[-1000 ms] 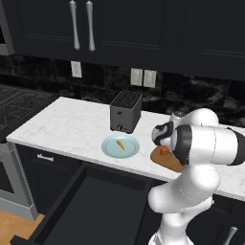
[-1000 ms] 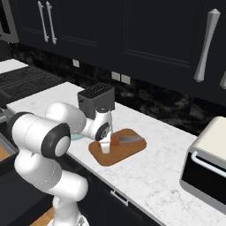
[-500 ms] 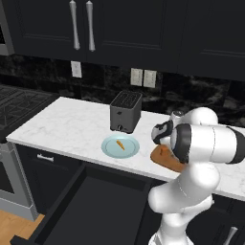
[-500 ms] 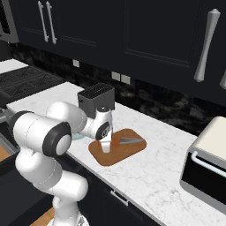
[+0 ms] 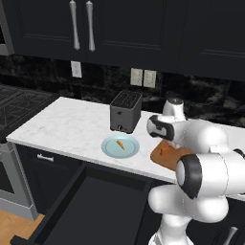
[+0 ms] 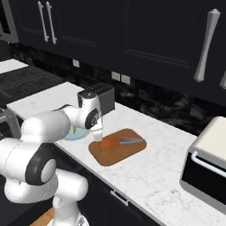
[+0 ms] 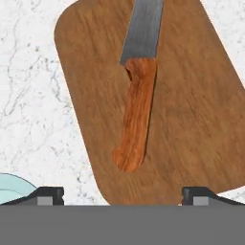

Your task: Pick up the knife from the drawer and place it on the cutting board. Then place the meat from the plate to the cutting board.

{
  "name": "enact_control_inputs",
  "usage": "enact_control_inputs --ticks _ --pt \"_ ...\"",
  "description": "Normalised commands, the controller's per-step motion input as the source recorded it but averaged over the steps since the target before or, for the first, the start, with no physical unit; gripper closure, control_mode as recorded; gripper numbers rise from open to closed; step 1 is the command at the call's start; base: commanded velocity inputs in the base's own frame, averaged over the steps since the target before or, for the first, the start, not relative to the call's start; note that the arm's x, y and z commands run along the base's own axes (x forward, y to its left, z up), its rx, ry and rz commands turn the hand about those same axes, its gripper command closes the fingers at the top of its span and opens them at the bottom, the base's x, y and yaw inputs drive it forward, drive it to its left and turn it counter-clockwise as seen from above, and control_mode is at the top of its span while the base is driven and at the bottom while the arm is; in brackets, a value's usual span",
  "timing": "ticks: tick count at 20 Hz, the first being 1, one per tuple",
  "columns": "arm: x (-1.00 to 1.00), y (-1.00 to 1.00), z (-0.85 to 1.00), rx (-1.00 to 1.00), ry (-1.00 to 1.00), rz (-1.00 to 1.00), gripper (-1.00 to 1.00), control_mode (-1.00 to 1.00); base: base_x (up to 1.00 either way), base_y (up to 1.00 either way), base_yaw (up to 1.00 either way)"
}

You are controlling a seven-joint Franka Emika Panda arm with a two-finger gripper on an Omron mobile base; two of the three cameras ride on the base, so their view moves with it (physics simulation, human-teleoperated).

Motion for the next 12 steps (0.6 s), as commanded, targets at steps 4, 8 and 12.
enact_control_inputs --ticks 4,8,12 --pt "0.03 0.98 0.44 -0.2 0.02 0.43 -1.0 -1.0 0.0 0.0 0.0" --pt "0.0 0.99 0.05 -0.19 0.04 0.45 -1.0 -1.0 0.0 0.0 0.0" --pt "0.1 0.74 -0.18 -0.11 0.1 0.43 -1.0 -1.0 0.0 0.0 0.0"
